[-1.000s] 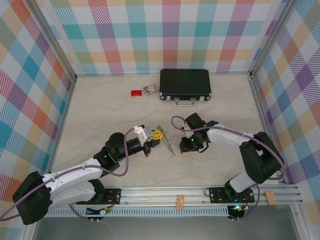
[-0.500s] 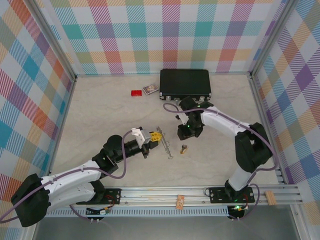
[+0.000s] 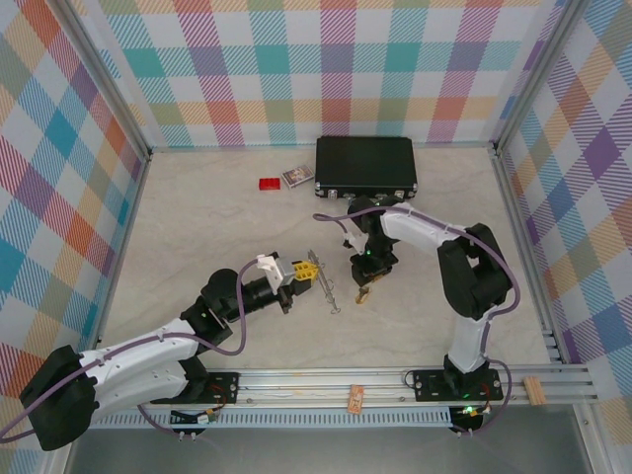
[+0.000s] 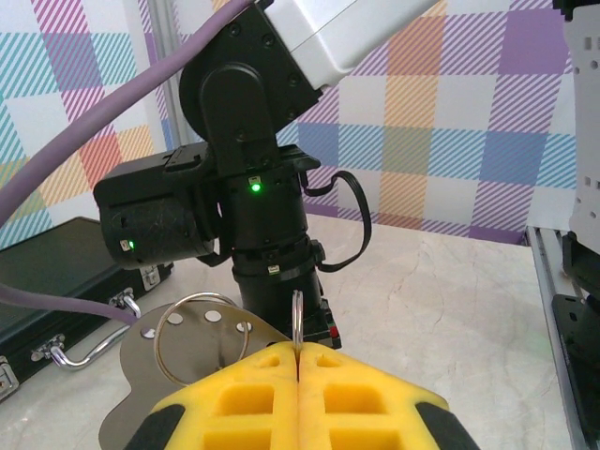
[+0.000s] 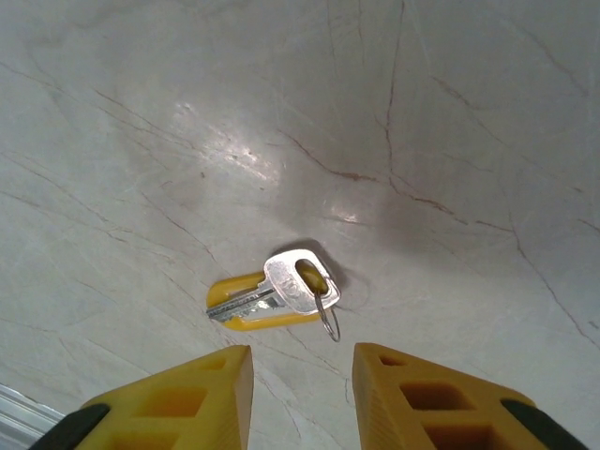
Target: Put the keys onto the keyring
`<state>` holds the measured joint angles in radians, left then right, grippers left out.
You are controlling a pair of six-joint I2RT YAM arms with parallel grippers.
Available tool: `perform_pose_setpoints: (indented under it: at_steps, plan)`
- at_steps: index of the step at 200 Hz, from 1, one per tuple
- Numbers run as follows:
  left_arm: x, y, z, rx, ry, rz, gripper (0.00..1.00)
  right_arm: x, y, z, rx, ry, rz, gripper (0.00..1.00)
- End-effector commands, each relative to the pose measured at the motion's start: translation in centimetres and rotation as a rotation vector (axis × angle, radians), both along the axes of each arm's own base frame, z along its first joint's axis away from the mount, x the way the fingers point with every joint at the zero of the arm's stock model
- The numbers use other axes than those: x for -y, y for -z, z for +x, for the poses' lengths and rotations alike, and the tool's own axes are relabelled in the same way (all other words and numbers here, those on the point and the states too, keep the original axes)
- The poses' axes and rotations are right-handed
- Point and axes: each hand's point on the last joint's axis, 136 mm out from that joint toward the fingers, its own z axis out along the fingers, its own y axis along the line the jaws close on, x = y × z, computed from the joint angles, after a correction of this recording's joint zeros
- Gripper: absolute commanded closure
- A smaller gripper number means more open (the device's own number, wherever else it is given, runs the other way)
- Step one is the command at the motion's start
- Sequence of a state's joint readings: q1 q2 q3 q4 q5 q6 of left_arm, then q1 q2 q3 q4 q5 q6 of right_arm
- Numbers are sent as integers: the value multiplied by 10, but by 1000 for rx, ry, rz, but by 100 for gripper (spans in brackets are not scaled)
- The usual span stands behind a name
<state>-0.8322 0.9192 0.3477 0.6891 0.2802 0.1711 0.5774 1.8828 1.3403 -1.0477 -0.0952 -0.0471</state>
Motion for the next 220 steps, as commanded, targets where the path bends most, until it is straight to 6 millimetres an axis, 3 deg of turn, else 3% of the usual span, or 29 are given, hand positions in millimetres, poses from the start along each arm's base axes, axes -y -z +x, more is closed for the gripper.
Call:
perform_pose_setpoints:
  at_steps: [1, 134, 220]
  plan:
    - [-5, -18, -4, 42, 12, -66, 100, 5, -1, -7, -45, -37, -48, 69]
    - [-8, -20, -6, 53, 8, -77, 100, 6, 25, -9, -91, -47, -92, 74]
    - [-8, -20, -6, 53, 8, -77, 100, 3, 27, -4, -83, -49, -86, 77]
